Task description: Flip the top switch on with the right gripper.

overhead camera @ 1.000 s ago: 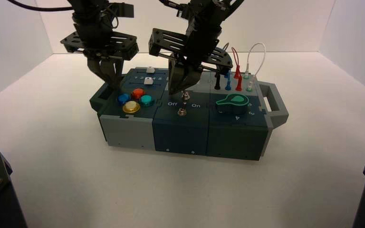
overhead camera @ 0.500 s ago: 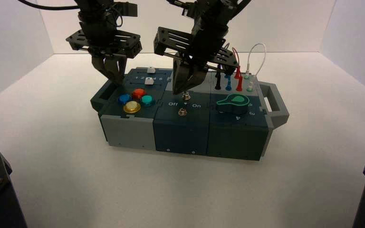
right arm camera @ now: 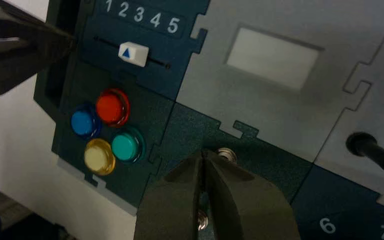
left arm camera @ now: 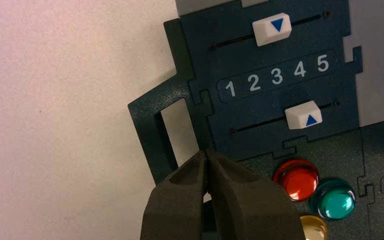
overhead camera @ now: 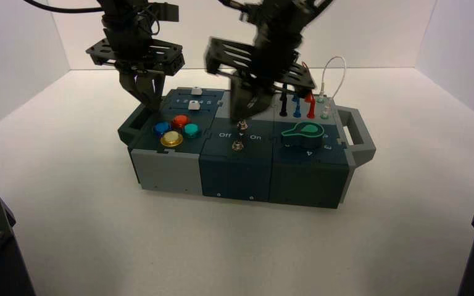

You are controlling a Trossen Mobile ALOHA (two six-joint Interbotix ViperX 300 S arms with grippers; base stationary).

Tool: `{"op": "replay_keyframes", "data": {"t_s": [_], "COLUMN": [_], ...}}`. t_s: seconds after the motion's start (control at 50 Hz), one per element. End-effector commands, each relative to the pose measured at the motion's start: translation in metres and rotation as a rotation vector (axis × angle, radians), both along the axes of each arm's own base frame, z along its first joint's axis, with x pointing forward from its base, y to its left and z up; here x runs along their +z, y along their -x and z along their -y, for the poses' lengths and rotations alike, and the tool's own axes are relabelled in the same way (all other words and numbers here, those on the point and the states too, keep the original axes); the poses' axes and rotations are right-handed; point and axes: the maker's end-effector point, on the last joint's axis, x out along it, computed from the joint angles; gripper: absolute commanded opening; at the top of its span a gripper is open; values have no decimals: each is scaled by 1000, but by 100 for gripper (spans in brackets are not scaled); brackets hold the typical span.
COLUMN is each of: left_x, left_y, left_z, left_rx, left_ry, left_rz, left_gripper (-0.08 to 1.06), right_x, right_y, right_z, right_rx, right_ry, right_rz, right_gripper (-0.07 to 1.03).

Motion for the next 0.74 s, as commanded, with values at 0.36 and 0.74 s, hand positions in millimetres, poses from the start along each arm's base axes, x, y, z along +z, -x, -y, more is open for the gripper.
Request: {"op": "replay_keyframes", "data": {"t_s": [0.36, 0.74], "left_x": [40, 102], "left_y": [-8, -5], "left_z": [4, 2], "left_rx": [-6, 14], "left_ry": [65, 163], "left_rz": [142, 327], "left_gripper": [-3, -3], "right_x": [48, 67], "right_y": [-7, 3], "right_z": [9, 12], "right_rx": [29, 91], "right_ry": [-53, -50], "right_rz": [98, 139], "right_gripper": [-2, -2]}}
